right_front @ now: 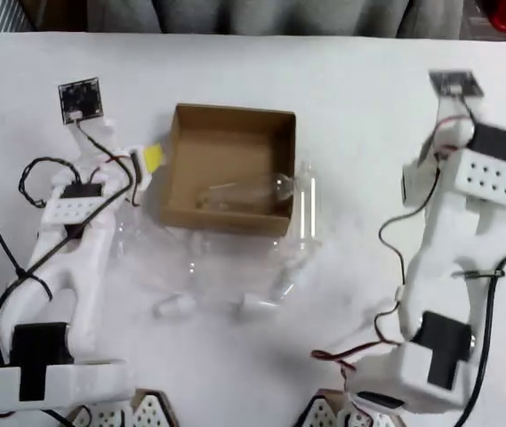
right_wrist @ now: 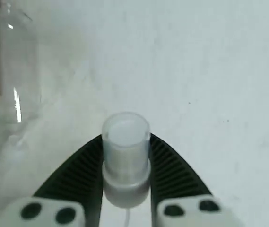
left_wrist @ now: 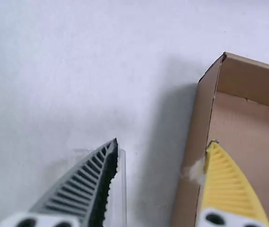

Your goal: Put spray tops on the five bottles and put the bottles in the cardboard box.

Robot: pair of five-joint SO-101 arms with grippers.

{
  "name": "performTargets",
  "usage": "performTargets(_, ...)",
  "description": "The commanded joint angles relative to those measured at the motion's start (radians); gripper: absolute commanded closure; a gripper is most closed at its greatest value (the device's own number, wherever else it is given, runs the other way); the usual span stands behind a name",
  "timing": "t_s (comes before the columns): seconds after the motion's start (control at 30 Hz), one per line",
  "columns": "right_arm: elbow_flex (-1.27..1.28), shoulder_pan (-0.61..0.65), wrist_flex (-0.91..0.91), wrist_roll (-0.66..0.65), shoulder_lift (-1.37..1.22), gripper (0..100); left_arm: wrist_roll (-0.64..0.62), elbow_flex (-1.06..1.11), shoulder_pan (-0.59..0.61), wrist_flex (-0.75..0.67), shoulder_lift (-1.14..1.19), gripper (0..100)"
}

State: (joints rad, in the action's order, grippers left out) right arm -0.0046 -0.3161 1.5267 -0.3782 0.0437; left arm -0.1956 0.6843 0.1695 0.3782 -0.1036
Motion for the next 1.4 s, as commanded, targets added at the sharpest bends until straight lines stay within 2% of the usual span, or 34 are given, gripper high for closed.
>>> performTargets(0.0, 0.218, -0.059, -0.168, -0.109, 0.094, 98.1, 0.014, -0.058, -0.01, -0.026, -0.004, 72)
performTargets(0.13, 0.41, -0.137, -0.321, -0.212, 0.111, 96.6, 0.014, -0.058, -0.01, -0.026, -0.004, 72)
performTargets(0.27, 0.486, -0.191, -0.363, -0.262, 0.111, 80.9, 0.014, -0.058, -0.01, -0.026, -0.004, 72)
performTargets(0.33, 0.493, -0.196, -0.357, -0.29, 0.111, 76.7, 0.014, -0.058, -0.01, -0.026, -0.004, 72)
performTargets(0.63, 0.334, -0.255, -0.117, -0.301, 0.179, 76.8, 0.014, -0.061, -0.01, 0.02, -0.015, 71)
performTargets(0.77, 0.334, -0.332, -0.082, -0.302, 0.248, 86.6, 0.017, -0.089, -0.039, 0.118, -0.024, 71)
performTargets(0.83, 0.334, -0.371, -0.082, -0.302, 0.265, 90.4, 0.08, -0.112, -0.067, 0.201, -0.065, 72)
performTargets(0.9, 0.336, -0.4, -0.084, -0.307, 0.268, 89.6, 0.17, -0.115, -0.099, 0.275, -0.142, 72)
performTargets(1.03, 0.351, -0.446, -0.088, -0.41, 0.251, 87.5, 0.325, -0.087, -0.2, 0.377, -0.321, 72)
performTargets(1.1, 0.368, -0.464, -0.09, -0.45, 0.243, 87.6, 0.44, -0.063, -0.259, 0.411, -0.403, 72)
performTargets(1.27, 0.413, -0.504, -0.131, -0.517, 0.232, 87.6, 0.838, 0.003, -0.395, 0.474, -0.513, 72)
performTargets(1.37, 0.443, -0.524, -0.16, -0.549, 0.234, 87.7, 0.942, -0.026, -0.406, 0.456, -0.475, 72)
